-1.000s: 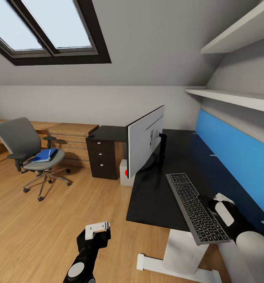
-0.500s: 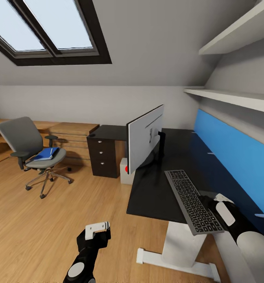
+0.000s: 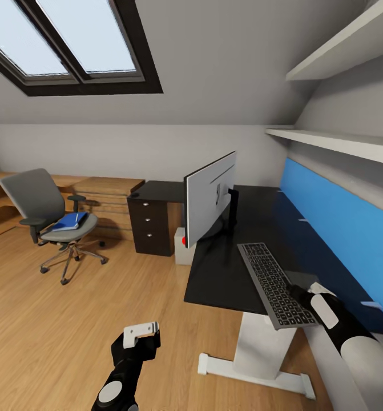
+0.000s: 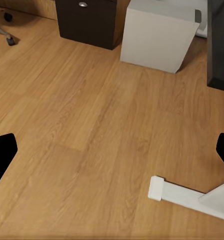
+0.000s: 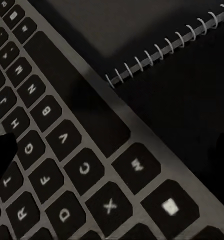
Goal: In the bedroom, organize the workspace by keeping the computer under the desk, ensuring the monitor is on the desk, placing the keyboard on the desk next to the monitor, placing the mouse on the desk next to the keyboard, moving the folder from the swivel chair onto the desk next to the mouse, stacking the notebook on top of the folder with the pen on top of the notebook, and positioning the swivel chair next to the desk.
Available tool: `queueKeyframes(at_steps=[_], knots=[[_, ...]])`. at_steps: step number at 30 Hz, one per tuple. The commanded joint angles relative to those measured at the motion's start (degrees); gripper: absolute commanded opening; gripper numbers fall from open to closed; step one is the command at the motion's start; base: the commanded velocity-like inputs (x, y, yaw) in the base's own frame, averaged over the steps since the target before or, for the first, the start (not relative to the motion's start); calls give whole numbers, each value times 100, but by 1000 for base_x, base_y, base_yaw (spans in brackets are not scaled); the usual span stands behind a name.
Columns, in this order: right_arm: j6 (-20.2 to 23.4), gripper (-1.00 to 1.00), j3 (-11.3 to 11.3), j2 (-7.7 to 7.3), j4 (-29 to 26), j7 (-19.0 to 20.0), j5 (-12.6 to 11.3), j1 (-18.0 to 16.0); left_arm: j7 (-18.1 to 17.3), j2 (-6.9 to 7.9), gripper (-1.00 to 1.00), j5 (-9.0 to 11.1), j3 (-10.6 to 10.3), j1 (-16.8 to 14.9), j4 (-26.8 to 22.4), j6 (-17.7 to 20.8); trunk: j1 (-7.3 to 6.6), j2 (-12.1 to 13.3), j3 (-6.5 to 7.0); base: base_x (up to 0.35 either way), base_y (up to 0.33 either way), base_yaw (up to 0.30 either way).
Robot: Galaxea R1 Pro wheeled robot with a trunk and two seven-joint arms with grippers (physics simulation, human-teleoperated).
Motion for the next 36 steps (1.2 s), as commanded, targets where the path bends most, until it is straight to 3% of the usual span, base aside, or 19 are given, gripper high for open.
queueKeyframes(at_steps=[1, 11, 26, 36], knots=[[22, 100, -1, 0, -9, -40, -61, -1, 44, 1, 100, 48, -7, -5, -8, 16, 0, -4, -6, -30, 0, 0], [22, 100, 8, 8, 4, -40, -70, -1, 46, 1, 100, 48, -7, -3, -8, 16, 0, -4, -6, -8, 0, 31], [28, 100, 17, 8, 5, -4, -68, -1, 44, 1, 100, 61, -9, -3, -1, 24, 0, -4, -6, 0, 0, 204], [48, 100, 17, 8, 5, -4, -68, -1, 42, -8, 100, 64, -16, -3, 1, 25, 0, -4, -6, -84, 63, 27]])
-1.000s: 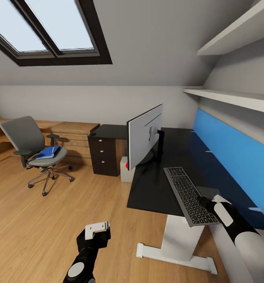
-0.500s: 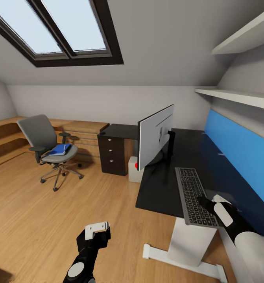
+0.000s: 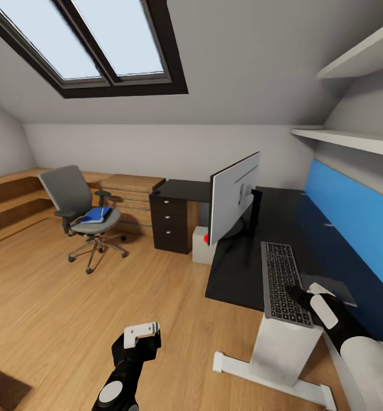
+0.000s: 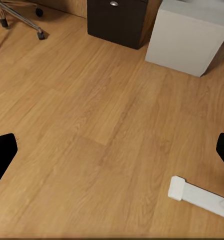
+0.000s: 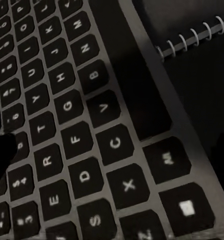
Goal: In the bedroom, organize the workspace by keeping the computer under the desk, ensuring the monitor is on the desk, placing the keyboard on the desk next to the monitor, placing the mouse on the desk next to the keyboard, moving the folder from the swivel chair onto the desk next to the mouse, stacking the notebook on top of the folder with the pen on top of the notebook, and positioning the swivel chair next to the desk.
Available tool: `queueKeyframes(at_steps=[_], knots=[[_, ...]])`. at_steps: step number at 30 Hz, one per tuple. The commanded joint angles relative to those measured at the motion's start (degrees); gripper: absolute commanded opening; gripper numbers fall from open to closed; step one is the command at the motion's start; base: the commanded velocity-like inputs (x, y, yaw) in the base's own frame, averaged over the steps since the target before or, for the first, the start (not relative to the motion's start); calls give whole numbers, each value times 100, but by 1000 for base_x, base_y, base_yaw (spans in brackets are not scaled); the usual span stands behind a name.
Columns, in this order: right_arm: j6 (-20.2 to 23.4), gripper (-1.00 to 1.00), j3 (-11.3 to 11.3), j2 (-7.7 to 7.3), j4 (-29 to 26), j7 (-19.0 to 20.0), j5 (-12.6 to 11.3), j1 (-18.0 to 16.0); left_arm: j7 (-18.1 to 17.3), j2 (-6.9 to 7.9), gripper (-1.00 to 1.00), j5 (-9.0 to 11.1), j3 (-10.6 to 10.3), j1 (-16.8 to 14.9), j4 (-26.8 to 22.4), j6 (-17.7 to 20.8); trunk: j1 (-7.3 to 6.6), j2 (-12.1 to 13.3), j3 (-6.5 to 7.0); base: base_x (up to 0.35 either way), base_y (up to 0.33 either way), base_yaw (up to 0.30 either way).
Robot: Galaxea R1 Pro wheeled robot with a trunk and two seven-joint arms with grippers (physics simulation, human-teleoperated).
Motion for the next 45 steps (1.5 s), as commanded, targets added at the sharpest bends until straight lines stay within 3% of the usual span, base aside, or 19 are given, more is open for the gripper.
queueKeyframes(at_steps=[1, 17, 28, 32, 37, 42, 43, 45], knots=[[23, 100, -3, 0, -13, -41, -61, -1, 43, 1, 100, 45, -8, -3, -8, 16, -1, -4, -6, -131, 32, 1], [-49, 100, 21, 1, -62, -36, -19, -1, 43, -8, 100, 39, -16, -3, 23, 15, -1, -4, -6, -75, 12, 0], [-614, 100, 130, -8, -123, -108, 88, -1, 48, -8, 100, 24, -17, -3, 140, 6, -1, -4, -6, 0, 0, 0], [-777, 100, 143, -8, -126, -265, 270, -1, 48, -8, 100, 23, -17, -5, 144, 5, -1, -4, -6, 0, 0, 0], [-1008, 100, 160, -6, -127, -596, 685, -1, 48, -8, 100, 23, -17, -4, 143, 5, -1, -4, -6, 0, 0, 0], [-1253, 100, 183, 5, -124, -1175, 1356, -1, 48, -8, 100, 23, -17, -3, 143, 5, -1, -4, -6, 0, 0, 0], [-1366, 100, 188, 7, -121, -1413, 1596, -1, 48, -8, 100, 23, -17, -3, 142, 5, -1, -4, -6, 0, 0, 0], [-1404, 100, 189, 6, -120, -1489, 1661, -1, 48, -8, 100, 23, -17, -3, 142, 5, -1, -4, -6, 0, 0, 0]])
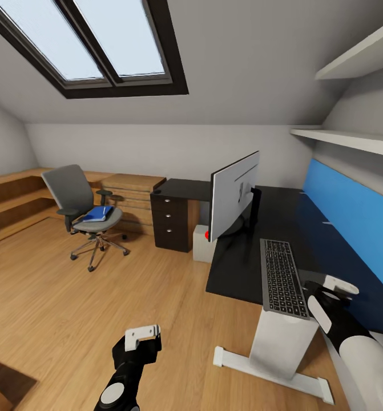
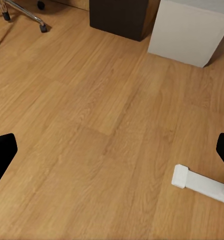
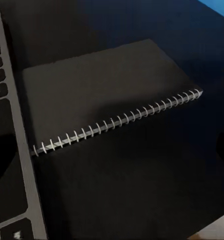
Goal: In the bedroom, organize the workspace by keeping the computer under the desk, ensuring the monitor is on the desk, placing the keyboard on the desk next to the monitor, placing the mouse on the desk next to the keyboard, moving the folder from the swivel chair onto the desk next to the mouse, stacking the notebook on top of the folder with the pen on top of the notebook, and positioning the swivel chair next to the desk.
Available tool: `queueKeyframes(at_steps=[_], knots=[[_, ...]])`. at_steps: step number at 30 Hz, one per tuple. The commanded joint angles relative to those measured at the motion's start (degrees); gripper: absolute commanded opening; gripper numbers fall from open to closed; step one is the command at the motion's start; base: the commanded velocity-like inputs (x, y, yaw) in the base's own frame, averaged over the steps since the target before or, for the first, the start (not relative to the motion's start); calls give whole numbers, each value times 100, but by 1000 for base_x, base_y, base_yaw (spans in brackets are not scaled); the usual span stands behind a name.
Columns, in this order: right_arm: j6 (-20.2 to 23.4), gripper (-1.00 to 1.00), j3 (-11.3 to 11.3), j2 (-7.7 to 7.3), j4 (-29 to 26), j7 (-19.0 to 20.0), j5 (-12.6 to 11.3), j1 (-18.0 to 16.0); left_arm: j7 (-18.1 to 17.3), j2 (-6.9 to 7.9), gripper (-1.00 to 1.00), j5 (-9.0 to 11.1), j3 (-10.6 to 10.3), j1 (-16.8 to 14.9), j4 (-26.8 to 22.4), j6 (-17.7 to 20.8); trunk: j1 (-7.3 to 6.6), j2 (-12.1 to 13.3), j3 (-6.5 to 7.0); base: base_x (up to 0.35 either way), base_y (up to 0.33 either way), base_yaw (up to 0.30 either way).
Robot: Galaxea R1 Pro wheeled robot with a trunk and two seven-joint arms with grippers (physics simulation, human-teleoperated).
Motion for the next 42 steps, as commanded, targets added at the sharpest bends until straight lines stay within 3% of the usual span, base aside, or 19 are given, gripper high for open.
queueKeyframes(at_steps=[1, 17, 30, 42], knots=[[18, 100, 6, -3, -13, -57, -2, -1, 44, 1, 100, 48, -8, -3, -8, 15, 0, -3, -6, 0, 0, 0], [-22, 100, 1, -8, 57, -254, 506, -1, 36, 18, 100, 55, 1, -5, -11, 15, 0, -3, -6, -25, -110, 0], [13, 100, 14, -5, 551, -256, 568, -1, 35, 17, 100, 57, 1, -3, -18, 15, 0, -3, -6, -8, -15, 0], [227, 100, 16, 5, 594, -210, 560, -3, 35, 10, 100, 57, 1, -3, -26, 15, 0, -3, -6, -119, 0, 0]])
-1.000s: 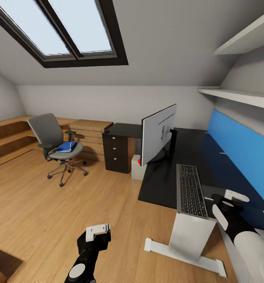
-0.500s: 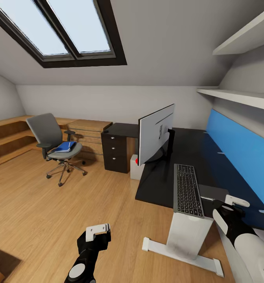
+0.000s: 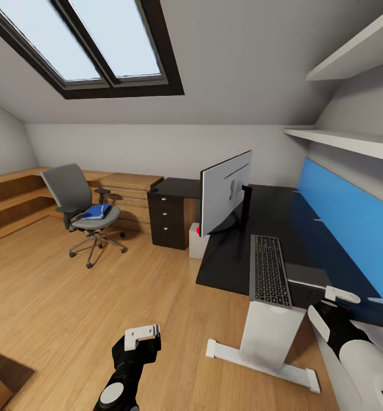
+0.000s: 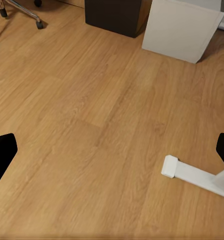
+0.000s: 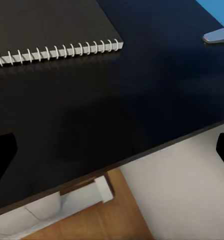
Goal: In the bedroom, organize the workspace by keeping the computer under the desk, ensuring the monitor is on the desk, placing the keyboard on the desk next to the monitor, placing the mouse on the desk next to the keyboard, moving the folder from the swivel chair onto the desk next to the mouse, stacking the notebook on top of the folder with the pen on top of the notebook, and positioning the swivel chair next to the desk.
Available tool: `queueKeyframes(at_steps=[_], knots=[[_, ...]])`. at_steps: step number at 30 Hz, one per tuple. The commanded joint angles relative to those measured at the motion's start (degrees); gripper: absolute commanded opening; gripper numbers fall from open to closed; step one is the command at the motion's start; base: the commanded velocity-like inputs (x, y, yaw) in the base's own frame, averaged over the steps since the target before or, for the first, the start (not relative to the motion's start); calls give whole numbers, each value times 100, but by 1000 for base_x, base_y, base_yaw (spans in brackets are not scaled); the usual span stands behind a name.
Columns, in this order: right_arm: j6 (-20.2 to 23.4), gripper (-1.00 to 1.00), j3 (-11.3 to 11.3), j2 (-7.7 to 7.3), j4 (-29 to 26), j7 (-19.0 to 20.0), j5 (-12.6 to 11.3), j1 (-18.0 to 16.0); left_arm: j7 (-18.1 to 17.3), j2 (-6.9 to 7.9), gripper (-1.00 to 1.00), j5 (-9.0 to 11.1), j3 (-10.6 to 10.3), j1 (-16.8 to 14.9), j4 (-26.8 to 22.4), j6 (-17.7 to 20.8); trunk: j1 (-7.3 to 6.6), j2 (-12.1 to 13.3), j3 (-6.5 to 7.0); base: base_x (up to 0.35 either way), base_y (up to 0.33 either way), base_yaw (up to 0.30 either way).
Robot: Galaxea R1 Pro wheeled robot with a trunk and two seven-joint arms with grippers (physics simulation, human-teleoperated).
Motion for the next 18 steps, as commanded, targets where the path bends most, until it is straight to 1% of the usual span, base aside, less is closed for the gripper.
queueKeyframes(at_steps=[1, 3, 4, 7, 10, 18], knots=[[35, 100, 4, 0, -13, -18, -27, -1, 44, 1, 100, 48, -8, -3, -8, 15, 0, -3, -6, -18, 0, 0], [35, 100, 2, 1, -13, -9, -30, 0, 44, 1, 100, 48, -8, -3, -9, 15, 0, -3, -6, -13, 0, 0], [31, 100, 3, 118, -18, 39, -29, 1, 44, 2, 100, 48, -8, -3, -12, 15, 0, -3, -6, -4, 0, 0], [25, 100, 2, 255, -26, 56, -15, -1, 44, 3, 100, 48, -8, -3, -15, 15, 0, -3, -6, -2, 0, 0], [18, 100, 6, 441, -29, 69, 89, 1, 44, 3, 100, 48, -8, -3, -23, 16, 0, -3, -6, 0, 0, 0], [9, 100, 28, 475, -40, 70, 130, 0, 44, 1, 100, 48, -8, -3, -20, 16, 0, -3, -6, 0, 0, 0]])
